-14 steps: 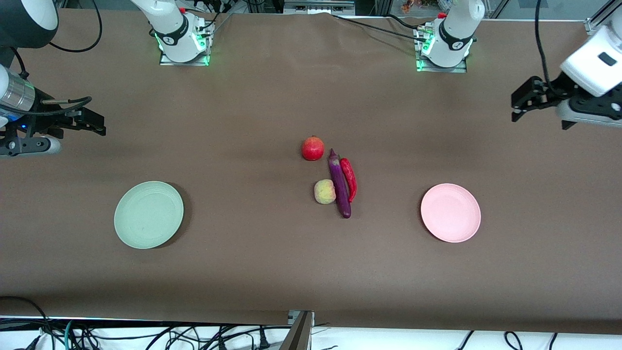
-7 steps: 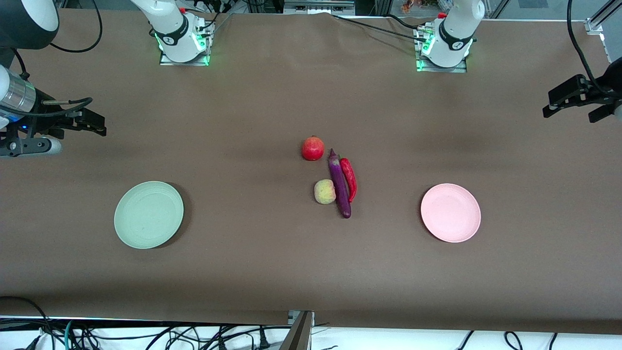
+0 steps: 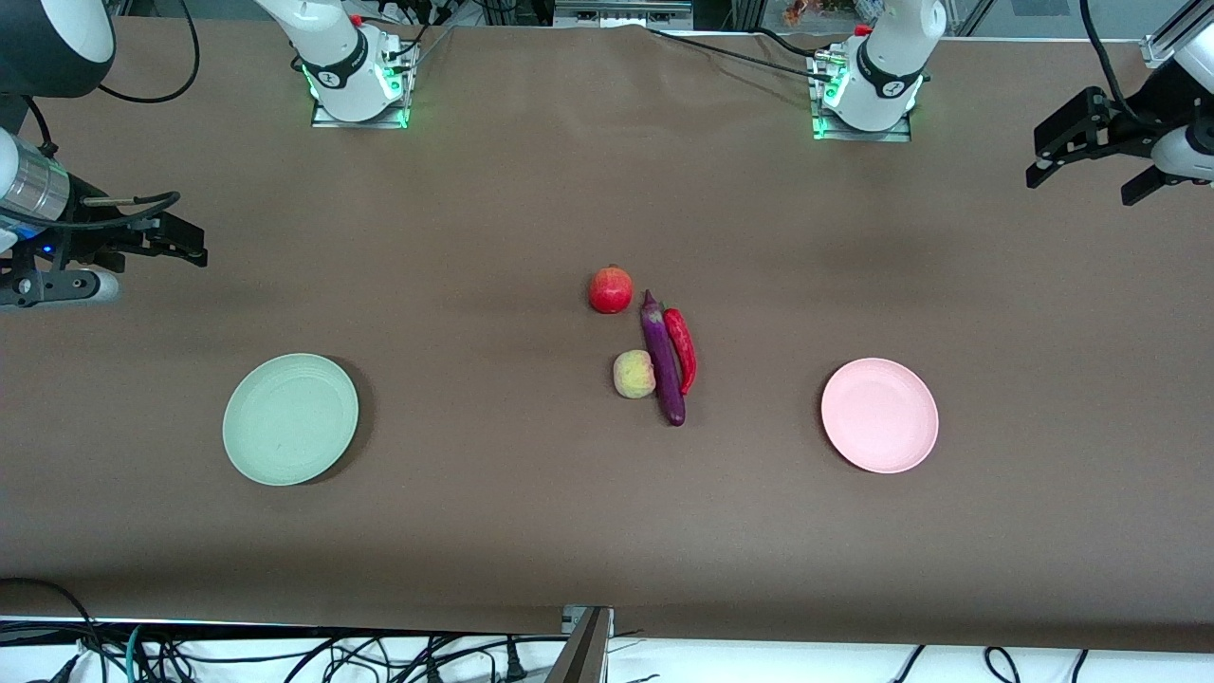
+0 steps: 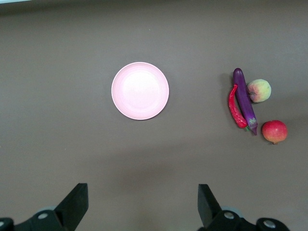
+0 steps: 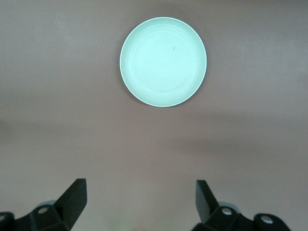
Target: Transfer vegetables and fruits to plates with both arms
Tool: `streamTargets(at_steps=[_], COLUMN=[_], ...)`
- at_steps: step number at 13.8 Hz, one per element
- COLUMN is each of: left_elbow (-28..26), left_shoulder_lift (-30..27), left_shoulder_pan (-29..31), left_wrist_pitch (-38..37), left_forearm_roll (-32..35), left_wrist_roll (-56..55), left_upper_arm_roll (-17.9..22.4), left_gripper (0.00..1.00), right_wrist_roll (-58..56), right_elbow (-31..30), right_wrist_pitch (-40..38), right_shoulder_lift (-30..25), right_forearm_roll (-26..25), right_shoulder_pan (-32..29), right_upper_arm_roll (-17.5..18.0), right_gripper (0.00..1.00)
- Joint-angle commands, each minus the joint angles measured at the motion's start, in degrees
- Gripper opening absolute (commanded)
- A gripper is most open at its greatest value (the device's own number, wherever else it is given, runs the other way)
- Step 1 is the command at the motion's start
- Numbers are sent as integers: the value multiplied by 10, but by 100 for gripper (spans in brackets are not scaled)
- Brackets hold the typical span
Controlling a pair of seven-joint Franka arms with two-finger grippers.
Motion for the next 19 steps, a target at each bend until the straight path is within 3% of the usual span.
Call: streamTargets(at_steps=[1,12,16,19], left_elbow=[4,5,14,22], left_shoulder_lift=[2,4,5,6], left_shoulder_pan=[6,6,9,7], left_wrist_pitch=[-7,1,9,27], left_forearm_roll=[-5,-4,-11,-5], left_wrist_roll=[6,7,7,6], left_upper_arm_roll=[1,1,6,3], left_gripper=[100,100,100,100], right_wrist_roll=[1,-3,-7,18], right_elbow=[12,10,7,7], right_wrist_pitch=[-4,6,-2,12], right_shoulder_lift=[5,29,63,82], right_forearm_roll=[7,12,15,18], right_shoulder_pan=[-3,5,10,53], right_upper_arm_roll=[1,5,5,5], right_gripper=[100,100,100,100])
